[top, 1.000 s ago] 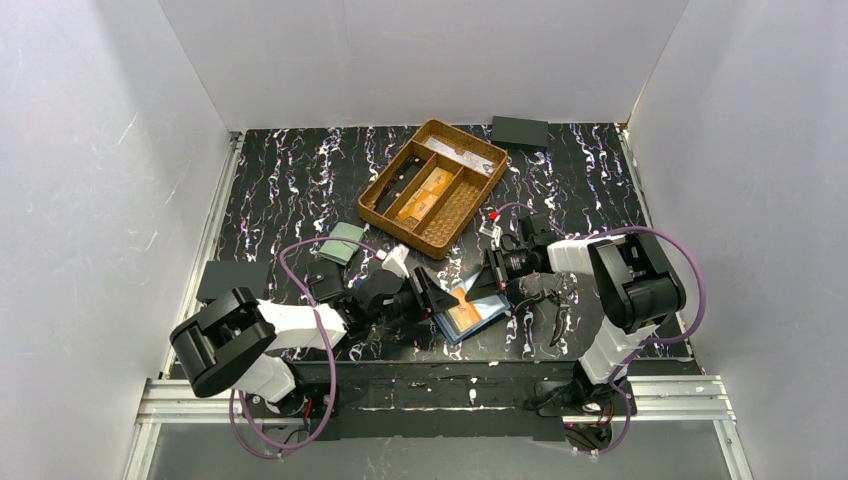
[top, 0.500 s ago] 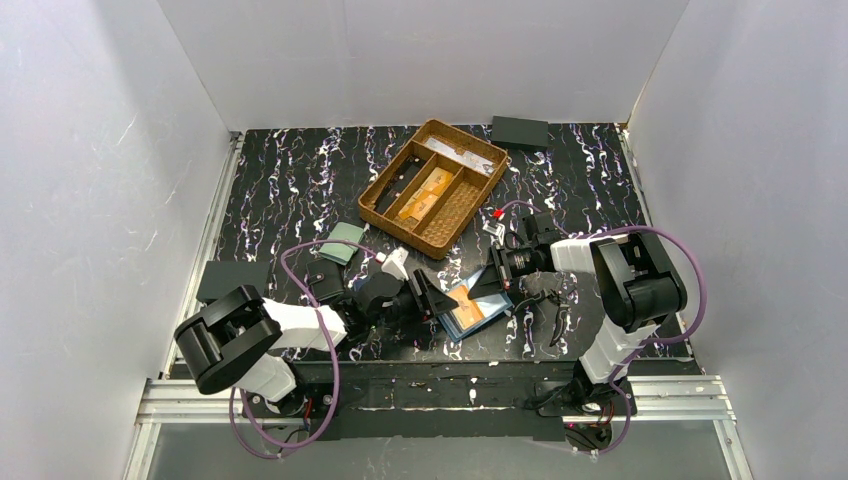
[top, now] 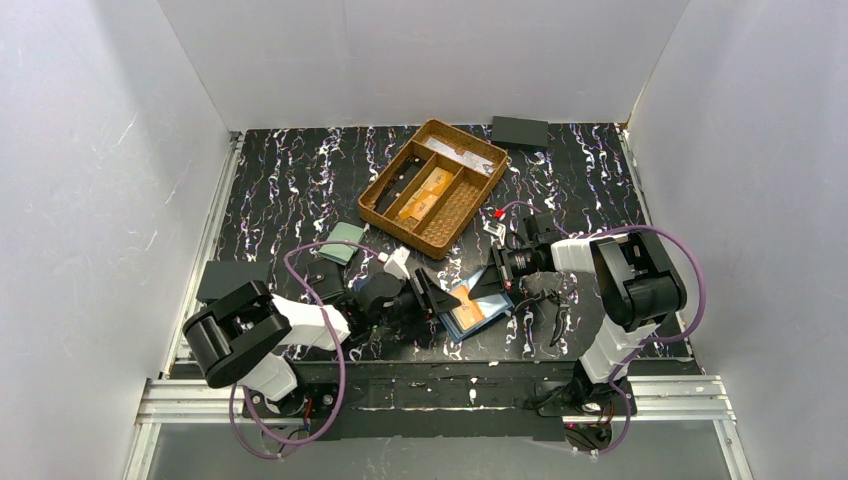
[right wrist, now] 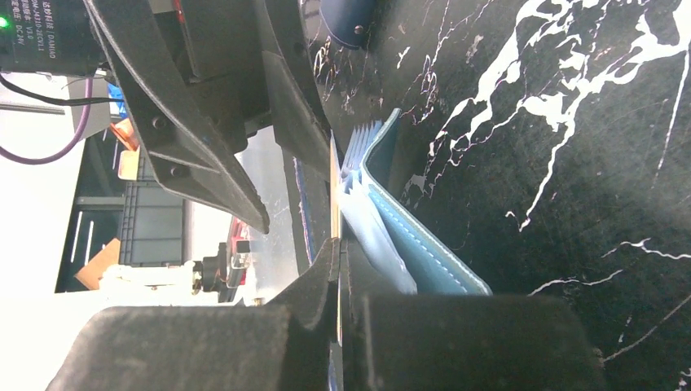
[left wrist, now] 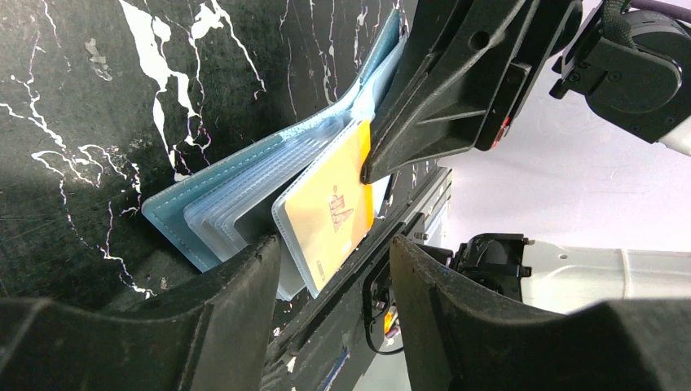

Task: Take the credit cards out of the card holder
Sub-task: Remove the credit card from the card holder.

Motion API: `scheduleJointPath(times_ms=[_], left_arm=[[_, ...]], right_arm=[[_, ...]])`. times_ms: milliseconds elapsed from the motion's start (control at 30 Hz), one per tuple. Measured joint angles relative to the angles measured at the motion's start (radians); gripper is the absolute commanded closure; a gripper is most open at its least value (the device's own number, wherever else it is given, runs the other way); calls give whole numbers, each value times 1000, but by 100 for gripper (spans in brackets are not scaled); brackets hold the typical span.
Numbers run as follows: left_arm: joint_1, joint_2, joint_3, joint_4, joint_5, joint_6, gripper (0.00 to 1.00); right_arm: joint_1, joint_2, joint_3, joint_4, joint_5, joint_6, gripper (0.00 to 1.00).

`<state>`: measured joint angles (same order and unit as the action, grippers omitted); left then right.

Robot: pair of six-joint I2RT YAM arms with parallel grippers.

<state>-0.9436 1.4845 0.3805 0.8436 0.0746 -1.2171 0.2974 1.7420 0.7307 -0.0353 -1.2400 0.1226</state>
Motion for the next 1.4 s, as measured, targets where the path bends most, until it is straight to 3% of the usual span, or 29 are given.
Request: scheduleJointPath(times_ms=[200, 300, 533, 600, 833, 1400], left_arm=[[3, 14, -8, 24, 0, -26, 51], [5, 27, -11, 47, 2, -34, 56], [14, 150, -17, 186, 24, -62, 93], [23, 196, -28, 253, 38, -77, 100], [39, 296, -57, 449, 76, -114, 100], [59, 388, -73, 586, 130, -126, 100]], right_arm=[[0, 0, 1, -8, -6, -6, 99], [0, 2, 1, -14, -10, -10, 99], [-4, 19, 10, -28, -13, -26, 99], [-6, 21, 13, -36, -2, -37, 99], [-12, 29, 28, -82, 44, -88, 99], [-17, 33, 41, -174, 102, -139, 99]])
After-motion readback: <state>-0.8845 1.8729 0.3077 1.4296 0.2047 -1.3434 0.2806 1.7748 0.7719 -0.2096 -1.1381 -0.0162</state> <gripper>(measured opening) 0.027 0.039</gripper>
